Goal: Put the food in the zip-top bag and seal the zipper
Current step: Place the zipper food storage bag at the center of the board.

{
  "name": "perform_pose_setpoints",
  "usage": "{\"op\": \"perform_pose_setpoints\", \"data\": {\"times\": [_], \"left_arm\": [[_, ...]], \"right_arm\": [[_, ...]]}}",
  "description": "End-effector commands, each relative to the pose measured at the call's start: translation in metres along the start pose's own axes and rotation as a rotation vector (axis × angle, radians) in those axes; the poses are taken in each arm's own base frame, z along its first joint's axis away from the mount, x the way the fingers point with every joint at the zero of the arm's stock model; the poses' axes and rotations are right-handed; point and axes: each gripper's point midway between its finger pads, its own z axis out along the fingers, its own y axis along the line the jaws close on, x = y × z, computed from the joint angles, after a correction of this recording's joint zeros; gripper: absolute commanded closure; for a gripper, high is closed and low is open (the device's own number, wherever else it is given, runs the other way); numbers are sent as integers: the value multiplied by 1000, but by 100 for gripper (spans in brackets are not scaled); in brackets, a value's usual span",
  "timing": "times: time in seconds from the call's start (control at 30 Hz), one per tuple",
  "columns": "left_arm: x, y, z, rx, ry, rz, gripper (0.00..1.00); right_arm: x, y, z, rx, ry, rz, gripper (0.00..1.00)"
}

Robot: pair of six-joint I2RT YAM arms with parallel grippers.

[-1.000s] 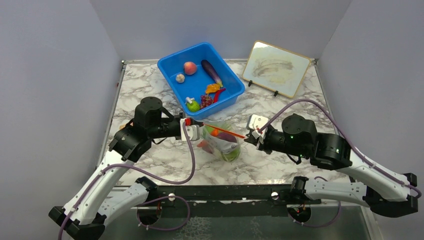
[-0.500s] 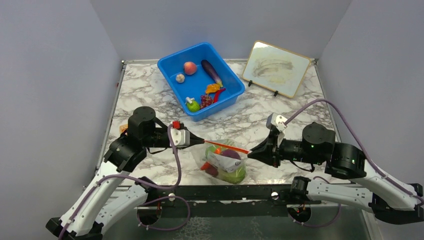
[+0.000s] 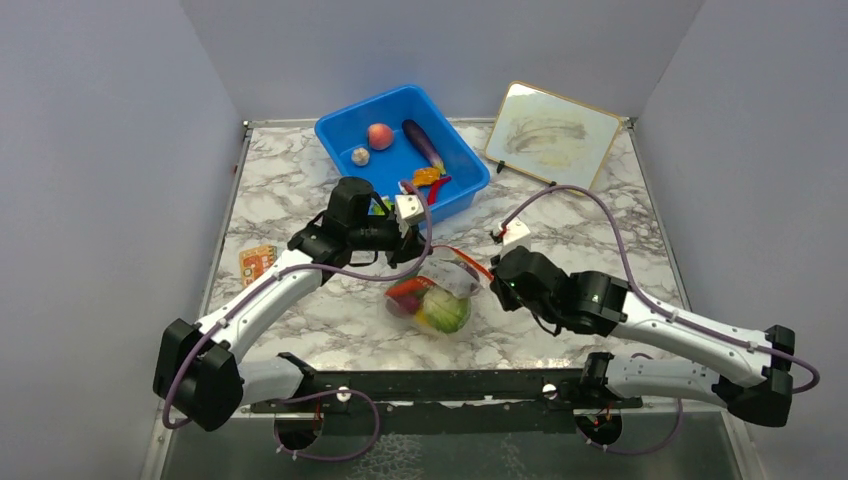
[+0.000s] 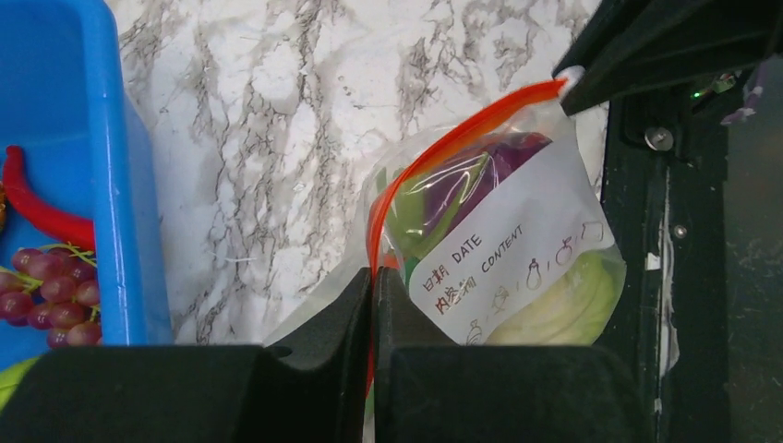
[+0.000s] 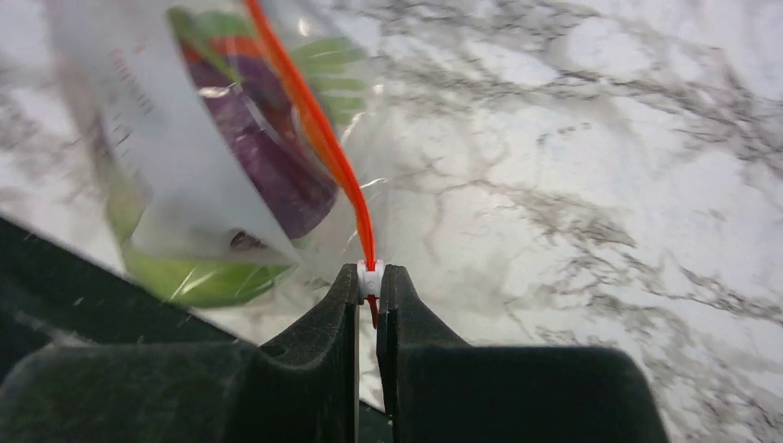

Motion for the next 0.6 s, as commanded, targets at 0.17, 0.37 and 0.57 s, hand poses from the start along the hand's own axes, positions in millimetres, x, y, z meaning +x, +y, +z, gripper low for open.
{"op": "perform_pose_setpoints", "data": {"times": [0.17,0.37,0.57], "left_arm": [[-43,32,8,-101,-84,69,57],[-71,45,-7,-231,-165,99,31],[-83,50,-31,-350,-184,104,29]], "right_arm": [[-10,-55,31,235,-71,82,99],[13,-69,33,311,-8,150,99],[22,-83,13,385,8,254,99]]}}
